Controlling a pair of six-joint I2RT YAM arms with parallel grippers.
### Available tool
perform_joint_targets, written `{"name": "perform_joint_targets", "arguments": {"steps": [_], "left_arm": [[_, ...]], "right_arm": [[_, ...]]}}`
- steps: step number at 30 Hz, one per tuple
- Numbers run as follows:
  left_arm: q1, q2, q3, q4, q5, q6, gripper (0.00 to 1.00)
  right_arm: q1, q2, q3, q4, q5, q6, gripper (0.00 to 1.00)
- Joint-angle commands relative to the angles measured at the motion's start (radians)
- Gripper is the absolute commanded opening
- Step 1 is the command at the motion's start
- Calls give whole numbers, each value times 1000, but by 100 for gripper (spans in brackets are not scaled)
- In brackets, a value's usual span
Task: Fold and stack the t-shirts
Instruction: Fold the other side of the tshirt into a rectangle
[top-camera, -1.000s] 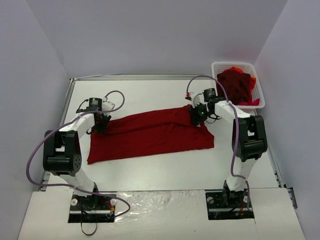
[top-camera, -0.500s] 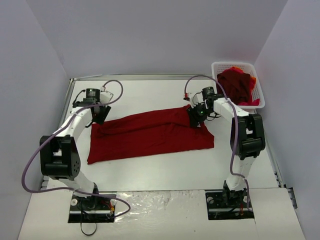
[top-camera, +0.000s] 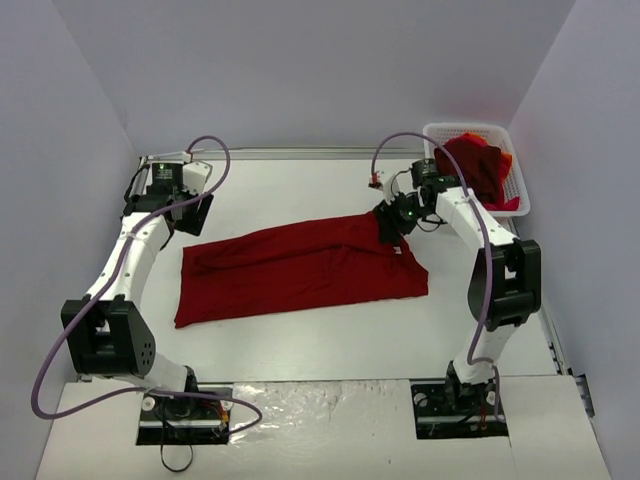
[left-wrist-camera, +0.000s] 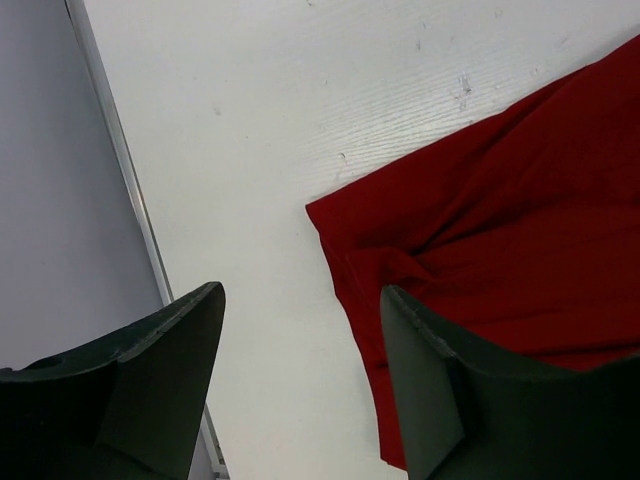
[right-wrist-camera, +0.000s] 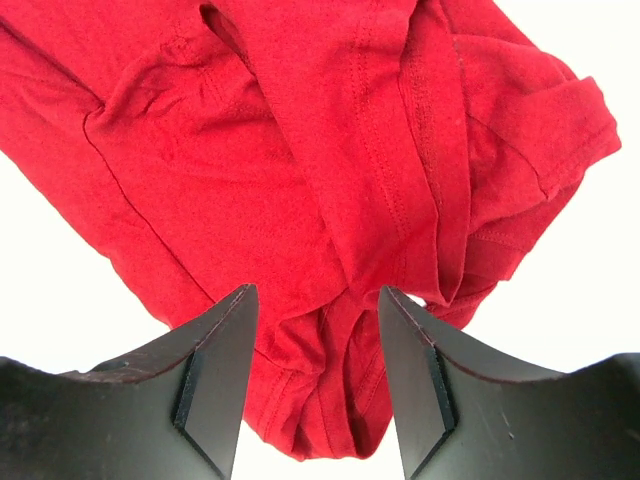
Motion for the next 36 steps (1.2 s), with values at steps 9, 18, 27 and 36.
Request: {"name": "perform_joint_targets", "arguments": {"steps": [9, 18, 27, 36], "left_arm": [[12, -30, -11, -18, 4, -54, 63], [51, -46, -46, -11, -8, -55, 63], [68, -39, -57, -5, -16, -57, 63], [73, -36, -74, 2, -17, -60, 63]], "right_arm": [[7, 261, 289, -53, -113, -23, 48], [10, 444, 539, -54, -133, 10, 49], [35, 542, 606, -56, -158, 13, 49], [68, 586, 605, -56, -161, 4, 48]]}}
